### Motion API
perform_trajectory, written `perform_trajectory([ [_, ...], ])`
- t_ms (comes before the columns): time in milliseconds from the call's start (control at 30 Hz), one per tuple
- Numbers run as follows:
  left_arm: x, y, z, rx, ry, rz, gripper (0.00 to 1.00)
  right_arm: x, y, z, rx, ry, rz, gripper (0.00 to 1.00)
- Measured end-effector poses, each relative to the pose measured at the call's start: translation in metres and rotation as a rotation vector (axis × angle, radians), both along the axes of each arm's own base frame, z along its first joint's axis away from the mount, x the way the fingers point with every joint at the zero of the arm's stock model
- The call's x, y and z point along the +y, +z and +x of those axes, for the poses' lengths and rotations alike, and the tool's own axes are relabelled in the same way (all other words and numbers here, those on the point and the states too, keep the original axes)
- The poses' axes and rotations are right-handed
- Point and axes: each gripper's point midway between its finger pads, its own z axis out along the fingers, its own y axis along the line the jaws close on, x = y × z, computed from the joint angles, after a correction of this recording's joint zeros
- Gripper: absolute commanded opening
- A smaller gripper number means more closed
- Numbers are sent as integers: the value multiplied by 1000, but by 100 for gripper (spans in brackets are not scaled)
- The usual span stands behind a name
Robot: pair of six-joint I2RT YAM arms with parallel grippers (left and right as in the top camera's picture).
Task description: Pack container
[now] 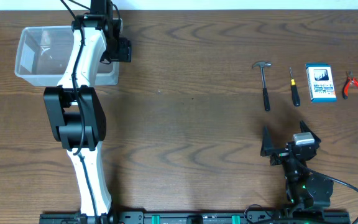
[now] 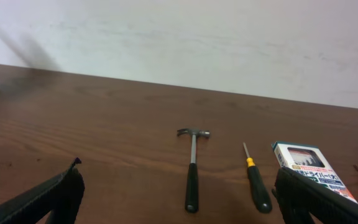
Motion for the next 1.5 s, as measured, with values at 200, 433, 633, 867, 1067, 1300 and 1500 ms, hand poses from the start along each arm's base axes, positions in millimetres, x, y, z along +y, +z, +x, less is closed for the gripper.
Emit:
perform_trajectory([
  [200, 0, -1, 0, 0, 1, -1, 60, 0, 0, 0, 0, 0, 0, 99],
  [433, 0, -10, -8, 31, 0, 0, 41, 0, 0, 0, 0, 0, 0, 99],
  [633, 0, -10, -7, 28, -1, 1, 14, 0, 0, 0, 0, 0, 0, 99],
  [867, 0, -9, -2, 7, -1, 0, 6, 0, 0, 0, 0, 0, 0, 99],
  [1067, 0, -8, 0, -3, -1, 0, 6, 0, 0, 0, 0, 0, 0, 99],
  [1300, 0, -7, 4, -17, -1, 0, 6, 0, 0, 0, 0, 0, 0, 99],
  [1500, 0, -7, 4, -18, -1, 0, 6, 0, 0, 0, 0, 0, 0, 99],
])
